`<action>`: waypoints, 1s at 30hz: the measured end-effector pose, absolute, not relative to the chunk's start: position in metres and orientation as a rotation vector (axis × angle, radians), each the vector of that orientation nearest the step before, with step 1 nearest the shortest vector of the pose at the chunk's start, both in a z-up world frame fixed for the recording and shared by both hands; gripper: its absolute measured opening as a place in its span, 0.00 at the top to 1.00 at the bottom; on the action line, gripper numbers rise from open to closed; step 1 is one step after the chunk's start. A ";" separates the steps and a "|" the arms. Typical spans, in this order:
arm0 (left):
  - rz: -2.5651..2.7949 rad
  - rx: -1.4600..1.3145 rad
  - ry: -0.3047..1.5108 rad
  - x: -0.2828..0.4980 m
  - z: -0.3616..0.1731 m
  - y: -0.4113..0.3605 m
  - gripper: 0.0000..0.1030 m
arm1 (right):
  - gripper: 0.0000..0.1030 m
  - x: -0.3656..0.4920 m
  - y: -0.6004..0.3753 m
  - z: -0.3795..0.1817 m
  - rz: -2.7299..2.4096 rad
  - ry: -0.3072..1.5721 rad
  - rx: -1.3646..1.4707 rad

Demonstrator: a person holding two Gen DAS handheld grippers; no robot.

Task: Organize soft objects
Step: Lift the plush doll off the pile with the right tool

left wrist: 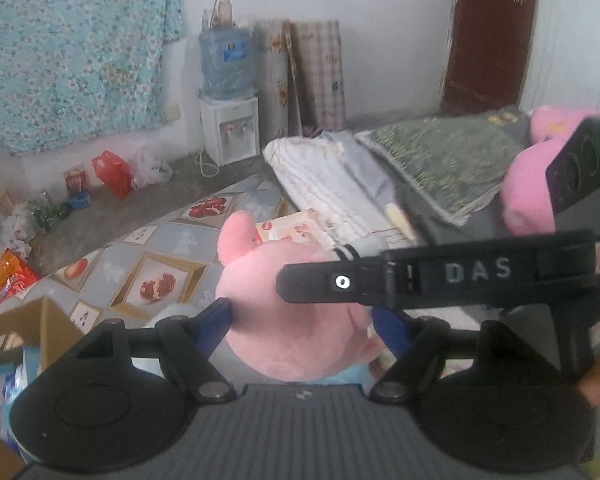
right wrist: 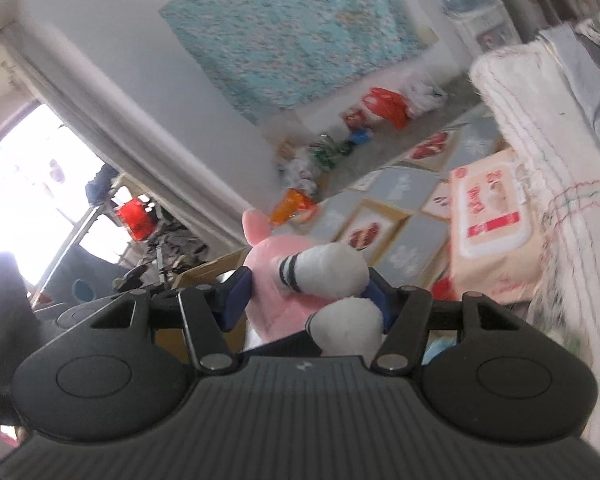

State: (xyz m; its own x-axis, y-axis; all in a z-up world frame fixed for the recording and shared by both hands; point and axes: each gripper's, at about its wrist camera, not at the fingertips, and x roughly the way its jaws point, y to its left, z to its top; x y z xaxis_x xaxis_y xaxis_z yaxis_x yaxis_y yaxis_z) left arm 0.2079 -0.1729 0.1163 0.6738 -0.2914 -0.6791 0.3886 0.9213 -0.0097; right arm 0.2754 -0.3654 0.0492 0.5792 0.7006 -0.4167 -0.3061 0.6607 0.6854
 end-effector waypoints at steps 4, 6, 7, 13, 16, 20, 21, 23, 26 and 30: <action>-0.394 0.116 0.720 0.161 0.118 -0.159 0.19 | 0.43 0.226 -0.362 0.053 0.711 0.725 0.626; -0.386 0.116 0.708 0.137 0.109 -0.155 0.19 | 0.43 0.204 -0.359 0.051 0.728 0.736 0.620; -0.385 0.110 0.704 0.127 0.104 -0.151 0.19 | 0.43 0.196 -0.356 0.048 0.732 0.744 0.617; -0.390 -0.055 0.740 0.091 0.058 -0.116 0.19 | 0.43 0.157 -0.335 0.021 0.713 0.825 0.584; -0.382 -0.127 0.764 0.083 0.032 -0.099 0.19 | 0.43 0.146 -0.320 0.006 0.685 0.869 0.535; -0.362 -0.145 0.784 0.073 0.004 -0.086 0.23 | 0.45 0.133 -0.292 -0.009 0.645 0.906 0.419; -0.365 -0.147 0.790 0.069 0.000 -0.084 0.23 | 0.46 0.132 -0.286 -0.013 0.636 0.917 0.392; -0.371 -0.144 0.804 0.063 -0.009 -0.079 0.23 | 0.49 0.128 -0.275 -0.022 0.619 0.934 0.337; -0.367 -0.125 0.807 0.050 -0.021 -0.077 0.23 | 0.49 0.122 -0.264 -0.028 0.633 0.950 0.323; -0.379 -0.127 0.820 0.034 -0.032 -0.064 0.23 | 0.48 0.113 -0.257 -0.031 0.662 0.953 0.344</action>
State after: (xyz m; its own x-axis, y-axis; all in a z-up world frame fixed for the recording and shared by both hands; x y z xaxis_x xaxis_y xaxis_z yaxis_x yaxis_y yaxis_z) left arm 0.0342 -0.0644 -0.0320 0.6190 -0.3774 -0.6887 0.2802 0.9254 -0.2552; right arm 0.1132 -0.2568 -0.0306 0.4049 0.6566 -0.6363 -0.3671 0.7541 0.5446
